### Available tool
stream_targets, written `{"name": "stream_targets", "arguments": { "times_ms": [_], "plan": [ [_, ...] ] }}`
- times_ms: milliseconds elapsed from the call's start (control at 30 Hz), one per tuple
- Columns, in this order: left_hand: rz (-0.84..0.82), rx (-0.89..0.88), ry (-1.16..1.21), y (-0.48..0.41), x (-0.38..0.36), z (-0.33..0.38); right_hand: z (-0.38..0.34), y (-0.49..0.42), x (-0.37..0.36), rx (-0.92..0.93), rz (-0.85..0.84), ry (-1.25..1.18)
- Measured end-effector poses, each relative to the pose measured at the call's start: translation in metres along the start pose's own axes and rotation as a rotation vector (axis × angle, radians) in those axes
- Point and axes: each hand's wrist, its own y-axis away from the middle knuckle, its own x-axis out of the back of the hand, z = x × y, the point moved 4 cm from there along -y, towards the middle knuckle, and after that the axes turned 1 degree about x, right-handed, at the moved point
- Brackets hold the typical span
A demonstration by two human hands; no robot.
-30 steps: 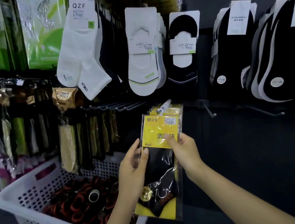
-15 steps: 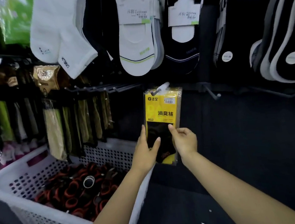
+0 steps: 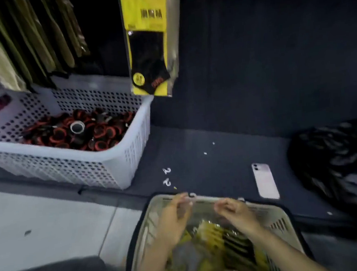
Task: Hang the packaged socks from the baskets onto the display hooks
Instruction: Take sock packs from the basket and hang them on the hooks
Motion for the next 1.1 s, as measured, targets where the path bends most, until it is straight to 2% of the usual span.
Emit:
{"name": "stream_targets", "arguments": {
  "times_ms": [167, 333, 433, 567, 633, 700, 767, 867, 933, 1000, 1033, 1100],
  "plan": [
    [-0.393, 0.382, -0.24, 0.058, -0.046, -0.095, 0.109, 0.029, 0.006, -0.275, -0.213, 0.165],
    [-0.33, 0.593, -0.369, 0.071, -0.036, -0.127, 0.133, 0.047, -0.003, -0.393, -0.414, 0.206],
    [-0.354, 0.635, -0.368, 0.069, -0.038, -0.13, 0.133, 0.045, -0.021, -0.357, -0.36, 0.142],
    [-0.413, 0.626, -0.407, 0.07, -0.04, -0.12, 0.126, 0.039, -0.044, -0.335, -0.368, 0.066],
    [-0.425, 0.553, -0.388, 0.074, -0.048, -0.113, 0.13, 0.031, -0.05, -0.313, -0.296, 0.052],
    [-0.43, 0.53, -0.294, 0.081, -0.06, -0.104, 0.134, 0.024, -0.049, -0.323, -0.205, -0.008],
    [-0.41, 0.568, -0.166, 0.083, -0.069, -0.101, 0.131, 0.019, -0.041, -0.35, -0.189, -0.045],
    [-0.172, 0.504, -0.138, 0.066, -0.045, -0.09, 0.114, 0.014, -0.016, -0.349, -0.312, -0.095],
    [-0.099, 0.493, -0.255, 0.051, -0.019, -0.088, 0.1, 0.014, 0.0, -0.29, -0.452, -0.053],
    [-0.138, 0.406, -0.448, 0.041, 0.0, -0.083, 0.093, 0.02, 0.004, -0.238, -0.599, 0.029],
    [-0.209, 0.341, -0.507, 0.038, 0.004, -0.085, 0.094, 0.024, 0.0, -0.221, -0.655, 0.106],
    [-0.458, 0.288, -0.529, 0.045, -0.001, -0.094, 0.107, 0.031, -0.013, -0.199, -0.675, 0.294]
  ]
}}
